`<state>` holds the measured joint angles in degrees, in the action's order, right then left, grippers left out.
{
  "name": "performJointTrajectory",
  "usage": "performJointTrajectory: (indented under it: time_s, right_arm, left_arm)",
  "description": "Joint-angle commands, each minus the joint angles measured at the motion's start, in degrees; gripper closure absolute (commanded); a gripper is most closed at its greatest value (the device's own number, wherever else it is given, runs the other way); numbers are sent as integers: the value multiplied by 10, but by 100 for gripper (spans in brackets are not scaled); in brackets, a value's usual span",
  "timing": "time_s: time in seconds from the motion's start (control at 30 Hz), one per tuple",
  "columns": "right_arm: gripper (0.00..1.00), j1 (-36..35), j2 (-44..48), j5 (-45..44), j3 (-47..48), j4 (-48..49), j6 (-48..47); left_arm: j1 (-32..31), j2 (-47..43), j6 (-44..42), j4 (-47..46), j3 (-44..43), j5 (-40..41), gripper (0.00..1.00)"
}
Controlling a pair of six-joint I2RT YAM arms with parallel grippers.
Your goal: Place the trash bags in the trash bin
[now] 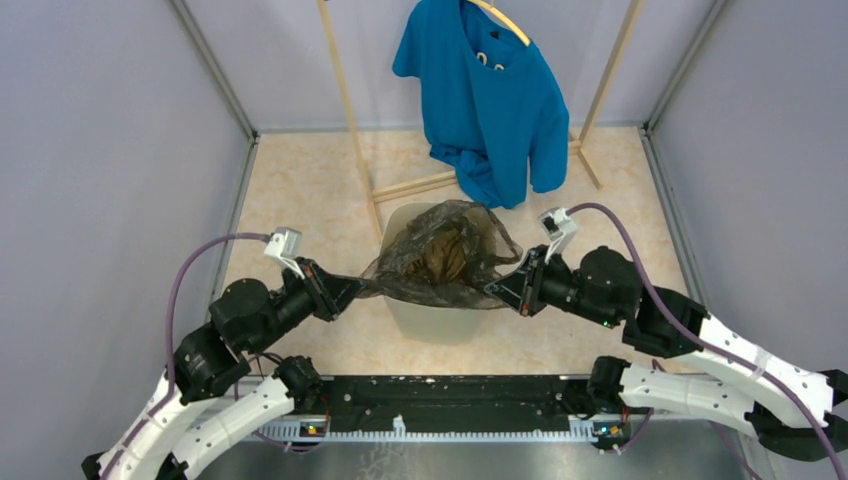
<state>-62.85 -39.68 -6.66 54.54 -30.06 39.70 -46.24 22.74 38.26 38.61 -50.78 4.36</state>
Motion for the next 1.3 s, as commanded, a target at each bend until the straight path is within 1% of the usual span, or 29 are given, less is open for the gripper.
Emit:
performJointTrajectory:
  time_s: [0.0,0.07,0.1,0.13,0.2,0.27,0.33,0.4,0.63,0.67,0.73,0.8,0.87,1.03,1.13,1.17,1.2,1.23,1.27]
  right_arm:
    - [99,-3,5,36,-24,7,13]
    - [99,-3,4,42,-29,10,12]
    - [98,-3,3,45,-30,9,14]
    - [97,-3,2,49,-31,11,14]
    - [92,-3,1,56,-30,12,16]
    - [89,-3,0,58,-30,12,16]
    - [88,-3,-2,59,-28,9,14]
    - [88,-3,-2,57,-25,4,12]
    - [87,-3,2,45,-15,-21,8]
    - [87,-3,4,41,-15,-23,8]
    - [87,-2,8,36,-16,-26,7]
    - [86,-3,10,29,-16,-31,5]
    - [86,-3,12,20,-11,-42,4]
    - [84,-3,24,16,-9,-64,9]
    - [82,-3,37,16,-15,-72,15]
    - [83,-3,42,16,-19,-72,16]
    - [89,-3,46,18,-22,-69,16]
    - [95,-3,48,19,-25,-66,16]
    - [98,-3,47,20,-26,-66,15]
  left_arm:
    - [-2,-10,30,27,10,-10,76]
    - [-1,-9,37,44,-5,-8,54]
    - [-1,-7,46,63,-18,2,40]
    - [-1,-4,53,82,-33,18,30]
    - [-1,8,69,122,-64,40,15]
    - [-1,22,78,138,-91,48,5]
    - [-1,36,76,132,-108,45,2]
    - [-1,56,74,125,-122,49,1]
    - [-1,142,58,143,-181,53,1]
    - [-1,152,55,155,-187,56,3]
    - [-1,168,47,194,-202,67,9]
    - [-1,180,46,236,-215,89,18]
    - [-1,179,44,263,-221,95,26]
    - [-2,152,50,272,-206,60,46]
    - [-1,122,65,259,-181,43,54]
    - [-1,112,69,251,-173,37,57]
    - [-1,104,74,244,-165,34,61]
    - [-1,96,77,237,-158,30,67]
    - [-1,90,78,228,-154,26,71]
